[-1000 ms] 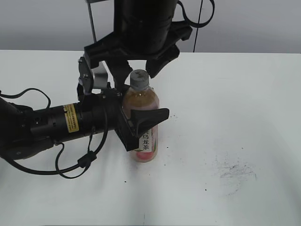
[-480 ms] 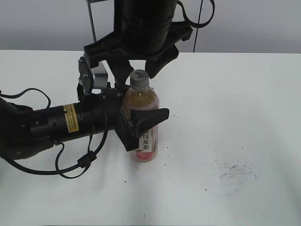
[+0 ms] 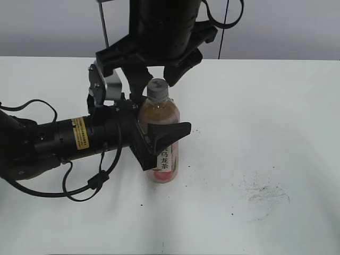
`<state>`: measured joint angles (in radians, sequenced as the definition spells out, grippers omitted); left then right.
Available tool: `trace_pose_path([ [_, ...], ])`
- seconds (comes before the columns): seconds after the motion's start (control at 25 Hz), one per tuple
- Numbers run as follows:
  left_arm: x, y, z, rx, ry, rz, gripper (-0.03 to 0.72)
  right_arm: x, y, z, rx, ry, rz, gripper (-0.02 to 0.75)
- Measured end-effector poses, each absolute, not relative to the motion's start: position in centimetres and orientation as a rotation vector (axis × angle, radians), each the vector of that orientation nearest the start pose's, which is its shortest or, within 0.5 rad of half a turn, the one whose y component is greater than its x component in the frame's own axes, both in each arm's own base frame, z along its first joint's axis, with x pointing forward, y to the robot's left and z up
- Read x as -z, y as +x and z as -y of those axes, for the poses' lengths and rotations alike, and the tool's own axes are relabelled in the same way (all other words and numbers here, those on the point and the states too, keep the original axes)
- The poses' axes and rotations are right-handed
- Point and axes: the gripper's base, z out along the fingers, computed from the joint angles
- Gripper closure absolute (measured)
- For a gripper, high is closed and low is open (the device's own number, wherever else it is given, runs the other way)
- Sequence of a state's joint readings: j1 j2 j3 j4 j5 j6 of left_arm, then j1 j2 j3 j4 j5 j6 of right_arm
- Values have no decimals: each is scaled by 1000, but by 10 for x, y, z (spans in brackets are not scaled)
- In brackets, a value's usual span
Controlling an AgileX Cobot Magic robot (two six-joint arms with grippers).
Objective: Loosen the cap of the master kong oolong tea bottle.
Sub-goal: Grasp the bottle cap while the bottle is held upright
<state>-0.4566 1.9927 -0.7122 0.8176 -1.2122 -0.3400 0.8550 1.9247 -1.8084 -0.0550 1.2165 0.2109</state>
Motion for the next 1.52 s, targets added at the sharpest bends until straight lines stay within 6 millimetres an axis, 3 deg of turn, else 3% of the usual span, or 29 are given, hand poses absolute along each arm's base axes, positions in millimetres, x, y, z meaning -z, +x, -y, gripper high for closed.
trace_pose_path([
  [0.48, -132, 269, 201, 956, 951, -1474, 243, -303, 275, -309, -160, -947, -2665, 285],
  [0.76, -132, 269, 201, 956, 951, -1474, 243, -298, 275, -308, -140, -977, -2671, 374],
  [0.92, -132, 269, 201, 956, 951, -1474, 243, -298, 275, -307, -122, -1011, -2659, 464],
  [1.04, -132, 269, 201, 956, 951, -1474, 243, -298, 275, -307, -110, -1066, -2635, 464],
  [1.12, -132, 269, 201, 956, 951, -1474, 243, -298, 275, -307, -95, -1157, -2594, 464],
  [1.28, -132, 268, 201, 958, 954, -1472, 243, -298, 275, -307, -56, -1509, -2405, 464],
  [1.52, -132, 267, 202, 958, 967, -1462, 243, -298, 274, -307, 31, -2061, -1953, 464],
])
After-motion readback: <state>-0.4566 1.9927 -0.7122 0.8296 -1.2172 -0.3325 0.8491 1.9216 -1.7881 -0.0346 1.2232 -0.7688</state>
